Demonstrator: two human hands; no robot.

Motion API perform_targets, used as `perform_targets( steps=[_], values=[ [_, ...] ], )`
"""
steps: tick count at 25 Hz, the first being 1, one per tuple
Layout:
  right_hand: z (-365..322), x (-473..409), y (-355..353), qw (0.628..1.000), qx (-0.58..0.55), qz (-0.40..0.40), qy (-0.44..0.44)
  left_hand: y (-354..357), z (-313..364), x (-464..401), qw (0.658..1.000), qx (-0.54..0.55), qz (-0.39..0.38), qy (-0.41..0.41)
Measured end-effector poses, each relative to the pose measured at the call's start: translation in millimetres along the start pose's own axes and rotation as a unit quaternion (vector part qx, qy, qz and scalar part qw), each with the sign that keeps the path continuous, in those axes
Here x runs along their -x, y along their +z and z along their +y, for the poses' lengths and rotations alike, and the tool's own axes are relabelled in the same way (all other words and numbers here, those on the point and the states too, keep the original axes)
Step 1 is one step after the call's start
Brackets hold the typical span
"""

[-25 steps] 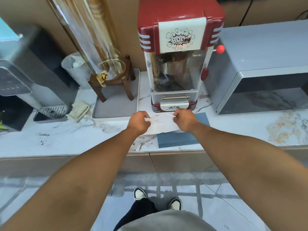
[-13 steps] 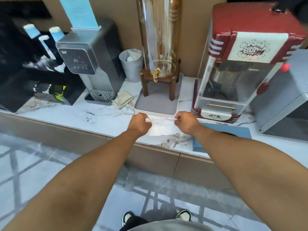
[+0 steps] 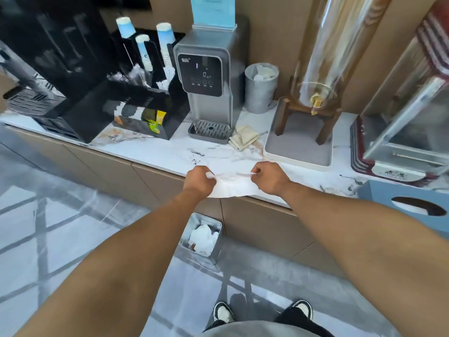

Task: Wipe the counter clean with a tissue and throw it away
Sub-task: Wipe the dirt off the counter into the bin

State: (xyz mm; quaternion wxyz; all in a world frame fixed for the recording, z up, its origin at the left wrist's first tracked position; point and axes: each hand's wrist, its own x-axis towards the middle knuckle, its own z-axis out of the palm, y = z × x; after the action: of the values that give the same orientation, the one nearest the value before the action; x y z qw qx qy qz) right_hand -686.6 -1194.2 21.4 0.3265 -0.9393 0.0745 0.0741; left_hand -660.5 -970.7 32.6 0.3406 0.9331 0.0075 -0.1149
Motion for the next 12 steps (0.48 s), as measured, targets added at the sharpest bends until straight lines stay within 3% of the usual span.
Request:
perform_targets(
  steps=[12],
  values=[
    [-60.5, -112.3, 57.8, 0.998, -0.047, -0.037, -0.008, -54.3, -59.4, -94.1, 0.998, 0.012, 0.025, -0.062]
  ],
)
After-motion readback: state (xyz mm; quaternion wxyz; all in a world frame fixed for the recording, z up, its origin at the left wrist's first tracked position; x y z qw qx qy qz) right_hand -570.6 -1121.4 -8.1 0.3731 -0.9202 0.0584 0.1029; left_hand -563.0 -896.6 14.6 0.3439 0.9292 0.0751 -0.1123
